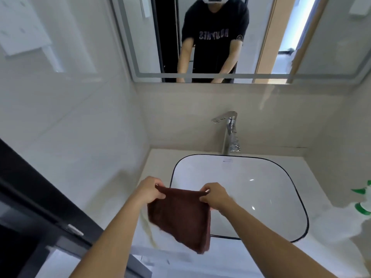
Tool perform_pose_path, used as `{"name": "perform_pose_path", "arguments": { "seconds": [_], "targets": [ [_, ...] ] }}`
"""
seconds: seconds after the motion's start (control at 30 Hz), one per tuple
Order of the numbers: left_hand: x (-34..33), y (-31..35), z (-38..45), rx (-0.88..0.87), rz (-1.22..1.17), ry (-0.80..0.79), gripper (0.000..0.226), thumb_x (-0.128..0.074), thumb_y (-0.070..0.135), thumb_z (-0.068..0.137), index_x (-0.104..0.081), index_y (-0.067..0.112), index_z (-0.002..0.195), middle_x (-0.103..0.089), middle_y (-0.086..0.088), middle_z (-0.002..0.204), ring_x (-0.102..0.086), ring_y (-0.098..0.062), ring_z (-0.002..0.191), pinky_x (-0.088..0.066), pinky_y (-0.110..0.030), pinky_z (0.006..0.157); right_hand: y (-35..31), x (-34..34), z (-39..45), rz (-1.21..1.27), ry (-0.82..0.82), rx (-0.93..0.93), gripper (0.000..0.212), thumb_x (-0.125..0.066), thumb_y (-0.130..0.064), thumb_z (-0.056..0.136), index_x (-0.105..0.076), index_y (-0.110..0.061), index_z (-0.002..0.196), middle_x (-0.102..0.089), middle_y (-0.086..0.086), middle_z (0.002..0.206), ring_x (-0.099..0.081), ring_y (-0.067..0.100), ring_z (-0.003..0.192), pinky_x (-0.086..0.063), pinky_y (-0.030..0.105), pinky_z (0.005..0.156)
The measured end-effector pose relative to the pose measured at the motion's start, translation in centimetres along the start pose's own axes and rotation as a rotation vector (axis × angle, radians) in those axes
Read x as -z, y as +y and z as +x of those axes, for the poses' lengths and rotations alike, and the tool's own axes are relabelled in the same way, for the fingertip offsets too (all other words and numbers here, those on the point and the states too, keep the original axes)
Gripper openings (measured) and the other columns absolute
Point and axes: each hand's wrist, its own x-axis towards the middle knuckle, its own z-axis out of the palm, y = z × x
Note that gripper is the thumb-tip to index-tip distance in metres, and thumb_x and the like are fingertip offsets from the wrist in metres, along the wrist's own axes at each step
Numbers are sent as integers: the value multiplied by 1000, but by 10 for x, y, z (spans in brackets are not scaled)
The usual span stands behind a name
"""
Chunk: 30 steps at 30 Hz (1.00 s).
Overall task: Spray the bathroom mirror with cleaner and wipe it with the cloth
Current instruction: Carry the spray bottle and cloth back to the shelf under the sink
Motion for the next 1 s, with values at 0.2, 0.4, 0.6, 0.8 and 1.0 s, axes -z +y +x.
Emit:
{"name": "perform_pose_path", "arguments": {
  "seconds": [0.2,0.4,0.6,0.8,1.0],
  "targets": [
    [-10,-21,33,-20,-6,3,17,-82,10,70,-75,18,84,-73,0,83,-69,-21,86,-49,-25,70,11,-14,20,-2,94,-78,16,-69,-5,83,-72,-17,94,-68,4,93,-60,9,66,-40,11,44],
    [-19,-3,43,-66,196,150,34,-75,23,79,-63,28,110,-58,7,111,-61,-19,104,-48,-30,83,13,-14,15,-94,145,-94,23,-68,-22,84,-69,-20,107,-70,0,105,-60,10,80,-37,11,50],
    [-34,91,45,-511,-16,480,23,-69,20,89,-64,14,111,-64,-6,110,-63,-29,102,-48,-38,79,0,27,-3,-6,443,-65,29,-59,-23,91,-65,-19,118,-67,2,118,-64,20,103,-52,29,88],
    [-41,210,65,-676,-51,422,26,-63,18,93,-64,9,117,-63,-17,117,-58,-38,111,-47,-45,91,-1,109,-28,45,713,-73,29,-57,-16,89,-66,-16,117,-67,8,115,-61,27,107,-49,31,88],
    [-43,296,91,-742,52,300,31,-56,18,96,-60,11,126,-58,-17,129,-57,-38,113,-46,-41,93,8,183,-45,40,845,-113,32,-52,-16,91,-63,-16,122,-67,11,118,-57,31,114,-48,34,89]
  ]
}}
